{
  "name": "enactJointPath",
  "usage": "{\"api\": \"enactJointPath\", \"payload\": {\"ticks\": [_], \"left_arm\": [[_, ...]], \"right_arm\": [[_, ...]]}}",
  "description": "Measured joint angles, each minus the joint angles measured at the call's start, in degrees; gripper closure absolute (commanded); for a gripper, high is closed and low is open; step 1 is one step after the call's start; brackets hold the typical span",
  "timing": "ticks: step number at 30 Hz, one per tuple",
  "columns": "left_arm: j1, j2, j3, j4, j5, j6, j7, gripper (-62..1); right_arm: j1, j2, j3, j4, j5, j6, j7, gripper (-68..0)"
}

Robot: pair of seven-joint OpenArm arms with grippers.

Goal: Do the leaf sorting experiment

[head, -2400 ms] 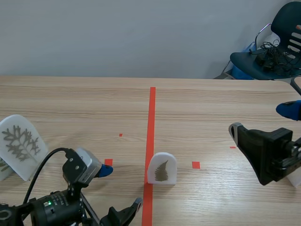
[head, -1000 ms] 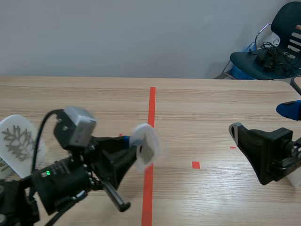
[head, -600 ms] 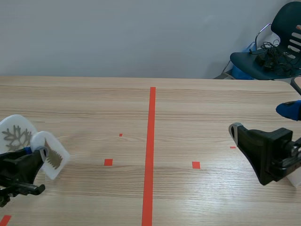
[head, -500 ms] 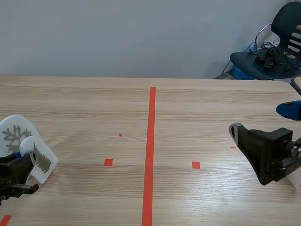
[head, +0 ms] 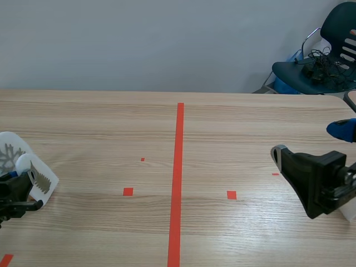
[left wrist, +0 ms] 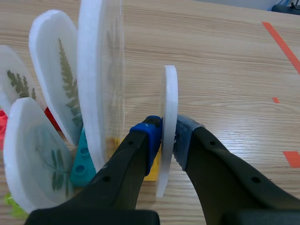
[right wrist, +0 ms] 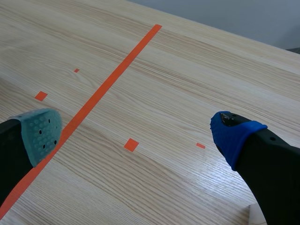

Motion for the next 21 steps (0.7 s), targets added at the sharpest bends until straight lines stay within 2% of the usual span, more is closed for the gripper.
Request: {"api": "enactJointPath", "payload": {"ticks": [2,7,9,13,18,20,21], "left_arm": [[0.02,-0.35,0.00,0.04,-0.02,0.04,0.04,-8.5],[0.02,-1.01,0.00,0.04,0.02,0.02,0.11,-29.5],[0.02,-1.40,0.00,0.04,0.00,-0.48,0.11,-34.2],[0.83,-2.43,-1.57,2.29,-0.46,-8.85,0.76,-36.2],[5.40,-4.07,-6.12,14.19,-2.80,-20.26,0.76,-36.3],[7.58,-4.48,-7.78,20.20,-2.80,-20.24,0.76,-36.5],[8.66,-4.48,-8.76,23.15,-2.82,-20.24,0.74,-38.7]], "right_arm": [[0.00,0.00,0.00,0.00,0.00,0.00,0.00,-67.9],[0.00,0.00,0.00,0.00,0.00,0.00,0.00,-67.9],[0.00,0.00,0.00,0.00,0.00,0.00,0.00,-67.9],[0.00,0.00,0.00,0.00,0.00,0.00,0.00,-67.9],[0.00,0.00,0.00,0.00,0.00,0.00,-0.02,-67.9],[0.00,0.00,0.00,0.00,0.02,0.00,0.00,-67.9],[0.00,0.00,0.00,0.00,0.02,0.00,0.00,-67.9]]}}
